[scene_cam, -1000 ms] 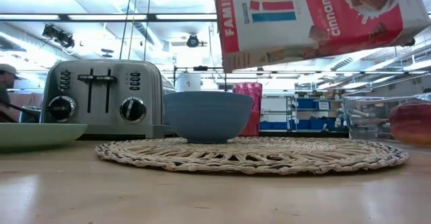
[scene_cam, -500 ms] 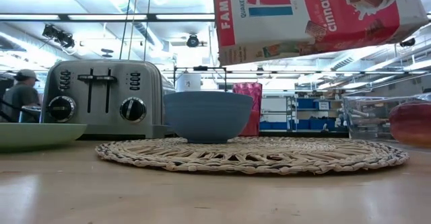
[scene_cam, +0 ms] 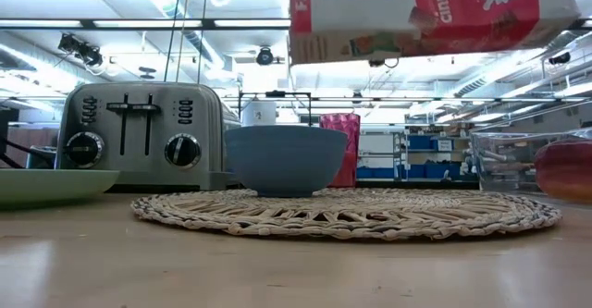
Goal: Arrange a breakfast setting
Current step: Pour the cereal into the bowl
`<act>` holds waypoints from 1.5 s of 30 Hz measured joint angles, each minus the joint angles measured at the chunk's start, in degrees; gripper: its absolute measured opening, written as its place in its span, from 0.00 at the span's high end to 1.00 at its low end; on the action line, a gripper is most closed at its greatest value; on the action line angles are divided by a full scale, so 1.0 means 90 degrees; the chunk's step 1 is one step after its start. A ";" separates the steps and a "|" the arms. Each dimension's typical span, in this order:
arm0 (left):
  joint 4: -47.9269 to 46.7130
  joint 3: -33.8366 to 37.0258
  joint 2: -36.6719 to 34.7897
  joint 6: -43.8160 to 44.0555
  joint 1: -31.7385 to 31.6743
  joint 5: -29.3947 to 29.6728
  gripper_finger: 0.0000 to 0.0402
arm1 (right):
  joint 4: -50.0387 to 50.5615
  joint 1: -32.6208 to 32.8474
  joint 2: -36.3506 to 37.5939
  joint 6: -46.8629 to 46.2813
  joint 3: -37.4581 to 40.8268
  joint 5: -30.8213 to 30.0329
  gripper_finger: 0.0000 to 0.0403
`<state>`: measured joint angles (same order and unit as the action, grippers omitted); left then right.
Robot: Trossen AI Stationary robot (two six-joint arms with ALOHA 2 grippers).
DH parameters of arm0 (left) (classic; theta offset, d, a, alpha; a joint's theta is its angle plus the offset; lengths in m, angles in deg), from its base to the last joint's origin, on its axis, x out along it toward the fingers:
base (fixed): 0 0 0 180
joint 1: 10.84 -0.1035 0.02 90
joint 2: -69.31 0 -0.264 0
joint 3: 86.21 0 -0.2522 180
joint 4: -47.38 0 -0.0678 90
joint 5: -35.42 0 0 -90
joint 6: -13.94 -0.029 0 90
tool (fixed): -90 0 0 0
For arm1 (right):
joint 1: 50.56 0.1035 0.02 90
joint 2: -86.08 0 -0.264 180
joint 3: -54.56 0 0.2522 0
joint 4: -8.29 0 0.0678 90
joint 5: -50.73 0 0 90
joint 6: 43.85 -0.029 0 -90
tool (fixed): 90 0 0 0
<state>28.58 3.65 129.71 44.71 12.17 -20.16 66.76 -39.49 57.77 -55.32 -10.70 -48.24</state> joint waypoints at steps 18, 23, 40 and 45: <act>0.0022 0.0000 -0.0019 -0.0373 0.0000 0.0219 0.55 | -0.0550 -0.0001 0.0000 0.0082 -0.0777 -0.0003 0.42; -0.0009 0.0000 -0.0019 -0.0402 0.0000 0.0221 0.55 | -0.1027 -0.0002 0.0001 0.0119 -0.0949 0.0001 0.42; -0.0276 -0.0001 0.0368 -0.0878 -0.0096 0.0391 0.55 | -0.4209 0.0000 -0.0105 0.0360 -0.0958 0.0129 0.42; -0.0061 -0.0002 0.0563 -0.0942 -0.0378 0.0393 0.53 | -0.5341 0.0000 -0.0387 0.0769 -0.0958 0.0126 0.42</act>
<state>28.03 3.63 134.78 36.23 8.76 -16.62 18.68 -39.49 54.29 -48.39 -19.32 -47.11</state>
